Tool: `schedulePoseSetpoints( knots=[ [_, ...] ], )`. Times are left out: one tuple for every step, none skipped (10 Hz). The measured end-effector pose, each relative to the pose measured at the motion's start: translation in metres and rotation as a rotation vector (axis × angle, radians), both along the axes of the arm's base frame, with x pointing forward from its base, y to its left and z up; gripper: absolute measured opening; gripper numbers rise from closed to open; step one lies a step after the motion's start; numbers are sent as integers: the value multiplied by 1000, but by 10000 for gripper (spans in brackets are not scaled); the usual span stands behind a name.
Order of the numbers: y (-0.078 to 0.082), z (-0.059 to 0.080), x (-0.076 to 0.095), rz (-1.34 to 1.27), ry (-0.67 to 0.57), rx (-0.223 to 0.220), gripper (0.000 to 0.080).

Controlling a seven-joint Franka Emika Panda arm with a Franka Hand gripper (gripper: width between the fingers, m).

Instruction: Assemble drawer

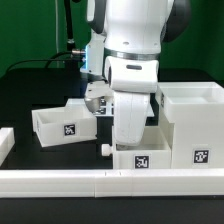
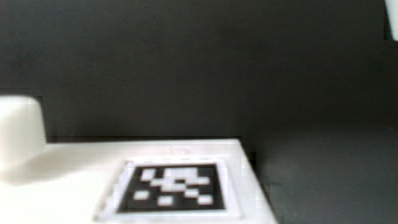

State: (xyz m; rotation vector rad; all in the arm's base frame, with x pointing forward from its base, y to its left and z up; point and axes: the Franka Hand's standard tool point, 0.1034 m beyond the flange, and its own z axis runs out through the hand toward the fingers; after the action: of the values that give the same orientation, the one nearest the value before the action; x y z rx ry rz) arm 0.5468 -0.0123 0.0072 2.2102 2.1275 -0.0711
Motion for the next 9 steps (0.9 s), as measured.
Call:
schedulePoseSetpoints(
  knots=[
    [2, 0, 0, 14, 3, -10, 38],
    [2, 0, -1, 13, 10, -25, 39],
    [1, 1, -1, 12, 20, -39, 39],
    [-2, 1, -1, 6, 21, -40, 39],
    [-2, 1, -1, 6, 21, -40, 39],
    [-2, 1, -1, 6, 21, -40, 39],
    [-1, 1, -1, 11, 21, -41, 39],
    [3, 1, -1, 26, 16, -42, 39],
    [9, 0, -1, 53, 6, -43, 39]
  ],
)
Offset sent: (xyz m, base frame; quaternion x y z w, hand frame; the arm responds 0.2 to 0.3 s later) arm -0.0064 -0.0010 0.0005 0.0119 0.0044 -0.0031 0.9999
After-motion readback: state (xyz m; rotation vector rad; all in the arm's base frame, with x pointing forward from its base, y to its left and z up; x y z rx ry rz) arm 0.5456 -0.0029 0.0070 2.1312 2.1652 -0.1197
